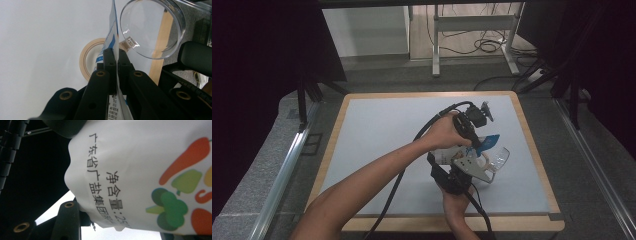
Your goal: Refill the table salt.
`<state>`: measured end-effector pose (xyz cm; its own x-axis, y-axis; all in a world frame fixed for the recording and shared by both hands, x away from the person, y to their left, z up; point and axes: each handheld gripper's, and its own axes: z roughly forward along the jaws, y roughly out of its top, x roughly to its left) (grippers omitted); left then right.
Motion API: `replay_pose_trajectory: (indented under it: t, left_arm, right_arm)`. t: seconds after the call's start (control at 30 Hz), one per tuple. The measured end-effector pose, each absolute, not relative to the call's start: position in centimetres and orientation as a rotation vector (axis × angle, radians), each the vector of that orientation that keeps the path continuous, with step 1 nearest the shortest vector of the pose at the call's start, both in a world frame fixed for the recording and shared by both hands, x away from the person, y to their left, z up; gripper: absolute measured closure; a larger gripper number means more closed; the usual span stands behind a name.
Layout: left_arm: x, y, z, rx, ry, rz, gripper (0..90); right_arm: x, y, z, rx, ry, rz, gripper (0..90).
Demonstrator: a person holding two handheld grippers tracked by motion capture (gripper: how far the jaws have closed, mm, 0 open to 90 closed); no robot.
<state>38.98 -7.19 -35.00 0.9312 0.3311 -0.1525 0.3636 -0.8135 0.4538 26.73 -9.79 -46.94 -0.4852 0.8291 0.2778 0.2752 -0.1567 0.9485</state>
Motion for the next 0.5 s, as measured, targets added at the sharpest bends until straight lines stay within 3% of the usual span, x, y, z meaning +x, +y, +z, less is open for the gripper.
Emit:
replay_pose_trajectory:
  t: [0.5]
  left_arm:
    - [39.05, -7.24, -35.07, 2.605, 0.500, -0.087, 89.6]
  right_arm:
    - [26.78, -9.76, -46.94, 1.246, 1.669, 1.686, 55.1]
